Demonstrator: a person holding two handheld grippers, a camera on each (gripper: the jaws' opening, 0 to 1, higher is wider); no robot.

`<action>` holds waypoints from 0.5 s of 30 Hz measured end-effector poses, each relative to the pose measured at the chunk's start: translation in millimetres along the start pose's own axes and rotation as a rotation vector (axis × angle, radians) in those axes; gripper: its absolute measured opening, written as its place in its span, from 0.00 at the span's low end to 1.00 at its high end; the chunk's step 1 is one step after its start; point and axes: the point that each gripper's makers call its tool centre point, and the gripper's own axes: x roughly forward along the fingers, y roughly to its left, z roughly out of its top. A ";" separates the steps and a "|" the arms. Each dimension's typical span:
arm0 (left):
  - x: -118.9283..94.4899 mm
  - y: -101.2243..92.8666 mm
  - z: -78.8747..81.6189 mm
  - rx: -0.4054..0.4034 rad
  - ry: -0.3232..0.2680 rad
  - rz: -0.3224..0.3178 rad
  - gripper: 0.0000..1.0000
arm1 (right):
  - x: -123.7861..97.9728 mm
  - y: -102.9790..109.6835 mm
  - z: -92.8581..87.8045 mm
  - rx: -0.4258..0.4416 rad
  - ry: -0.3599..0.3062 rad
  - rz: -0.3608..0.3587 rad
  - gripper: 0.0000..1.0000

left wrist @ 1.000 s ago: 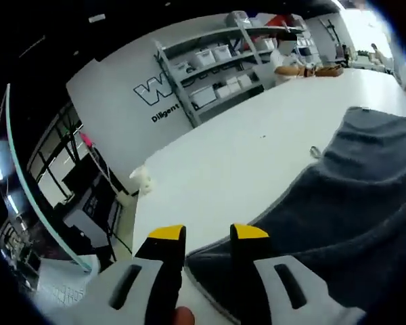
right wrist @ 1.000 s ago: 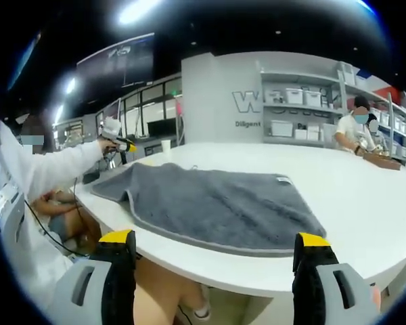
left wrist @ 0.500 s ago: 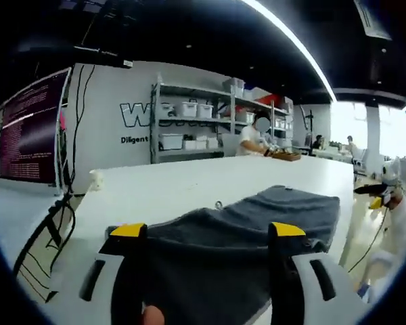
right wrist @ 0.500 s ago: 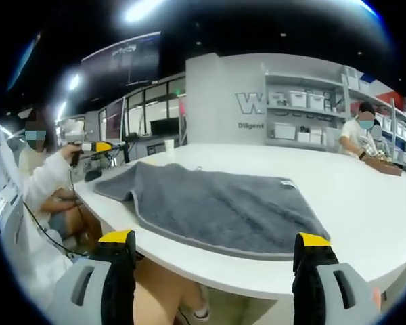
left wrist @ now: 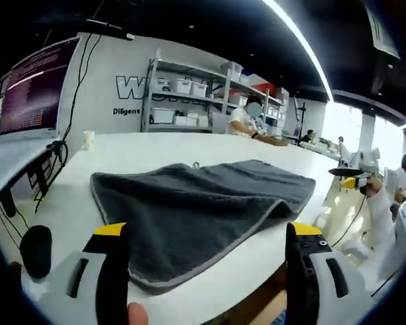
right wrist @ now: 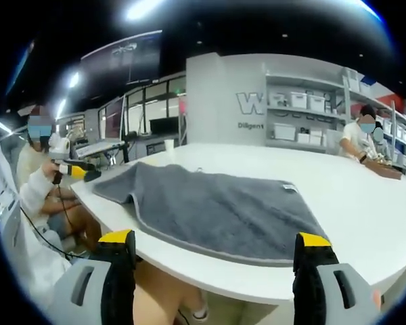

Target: Open the folded towel by lifting each exposed corner and separating the folded layers until the towel lies flat within the target outline without major curled edges

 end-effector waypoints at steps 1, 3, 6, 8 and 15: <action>-2.3 0.2 -1.9 -0.002 -0.002 0.000 0.97 | 0.2 1.0 0.8 -0.003 -0.001 0.002 0.97; -6.2 2.3 -6.1 -0.003 0.002 0.010 0.98 | 0.4 3.2 2.4 -0.010 -0.002 0.006 0.97; -10.9 7.1 -13.6 -0.001 0.019 0.025 0.99 | 1.3 5.0 2.5 -0.014 0.001 0.007 0.97; -13.5 10.4 -19.6 -0.002 0.028 0.032 0.99 | 2.1 6.3 2.0 -0.014 0.004 0.008 0.97; -18.2 34.0 -38.3 -0.117 0.009 0.092 0.90 | 6.1 11.0 3.4 -0.016 0.008 0.018 0.97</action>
